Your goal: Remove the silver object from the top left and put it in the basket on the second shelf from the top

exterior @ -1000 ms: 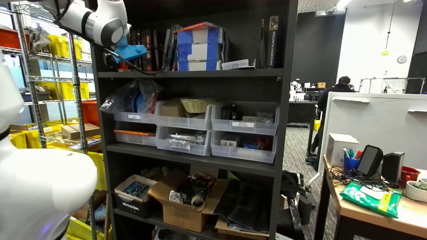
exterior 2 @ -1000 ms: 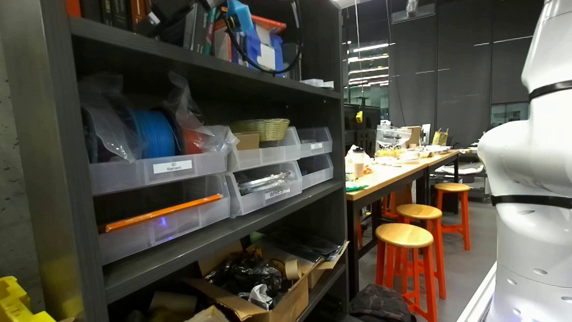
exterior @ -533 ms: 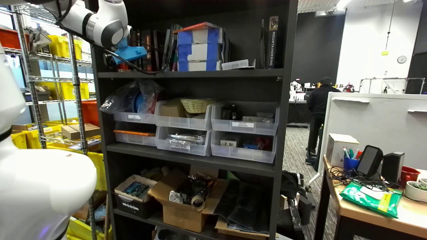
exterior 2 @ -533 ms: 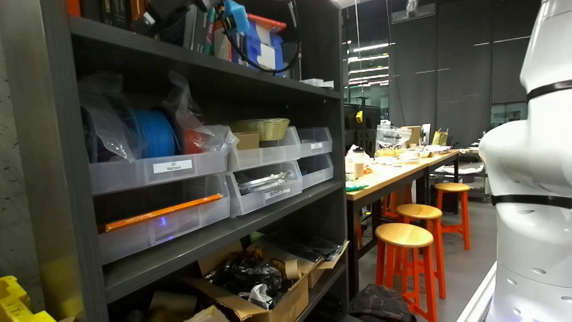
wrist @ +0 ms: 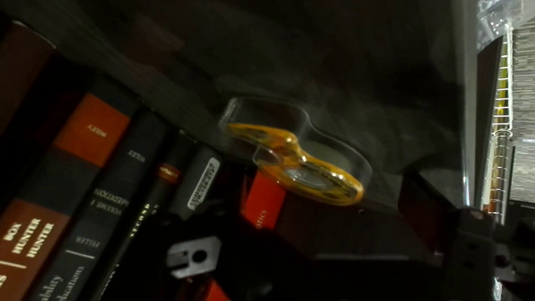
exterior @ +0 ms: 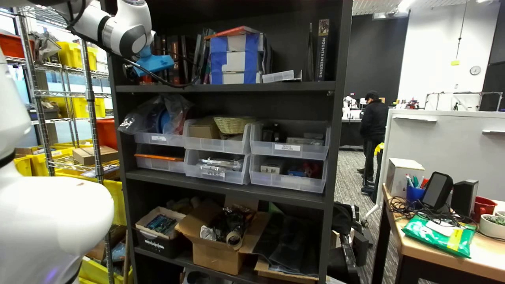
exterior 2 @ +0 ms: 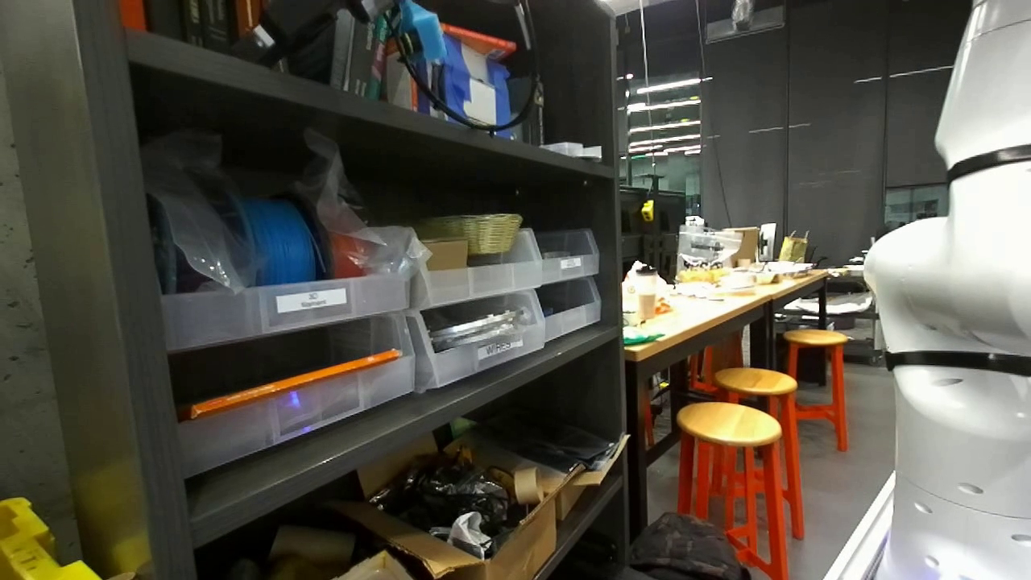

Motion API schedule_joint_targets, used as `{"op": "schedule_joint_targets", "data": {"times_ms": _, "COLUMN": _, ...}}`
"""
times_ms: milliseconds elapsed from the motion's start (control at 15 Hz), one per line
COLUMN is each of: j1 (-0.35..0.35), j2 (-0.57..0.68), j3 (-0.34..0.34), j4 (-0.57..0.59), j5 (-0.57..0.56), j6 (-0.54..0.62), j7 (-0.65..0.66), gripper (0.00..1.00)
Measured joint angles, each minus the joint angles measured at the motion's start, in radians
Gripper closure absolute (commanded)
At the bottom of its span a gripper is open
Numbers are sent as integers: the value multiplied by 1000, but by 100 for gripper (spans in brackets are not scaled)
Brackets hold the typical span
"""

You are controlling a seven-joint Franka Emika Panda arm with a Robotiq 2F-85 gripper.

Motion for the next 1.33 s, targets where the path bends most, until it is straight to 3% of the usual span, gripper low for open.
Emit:
{"op": "schedule_joint_targets", "data": {"times_ms": 467, "j1": -15, "j2": 2, "j3": 1, "j4": 6, "j5": 44, "j6": 1, "j7": -36, "gripper": 94}}
{"op": "schedule_joint_targets", "data": {"times_ms": 533, "j1": -19, "j2": 3, "j3": 1, "j4": 6, "j5": 51, "j6": 3, "j7": -41, "gripper": 99}}
{"op": "schedule_joint_targets", "data": {"times_ms": 733, "j1": -30, "j2": 3, "j3": 1, "j4": 8, "j5": 70, "j6": 8, "j7": -50, "gripper": 100}}
{"op": "schedule_joint_targets", "data": {"times_ms": 800, "j1": -33, "j2": 3, "j3": 2, "j4": 8, "j5": 75, "j6": 9, "j7": -51, "gripper": 100}}
{"op": "schedule_joint_targets", "data": {"times_ms": 867, "j1": -36, "j2": 3, "j3": 2, "j4": 9, "j5": 80, "j6": 11, "j7": -52, "gripper": 74}}
{"op": "schedule_joint_targets", "data": {"times_ms": 1000, "j1": -41, "j2": 1, "j3": 4, "j4": 9, "j5": 82, "j6": 10, "j7": -53, "gripper": 69}}
{"op": "schedule_joint_targets", "data": {"times_ms": 1333, "j1": -58, "j2": -12, "j3": 13, "j4": 6, "j5": 81, "j6": -8, "j7": -51, "gripper": 36}}
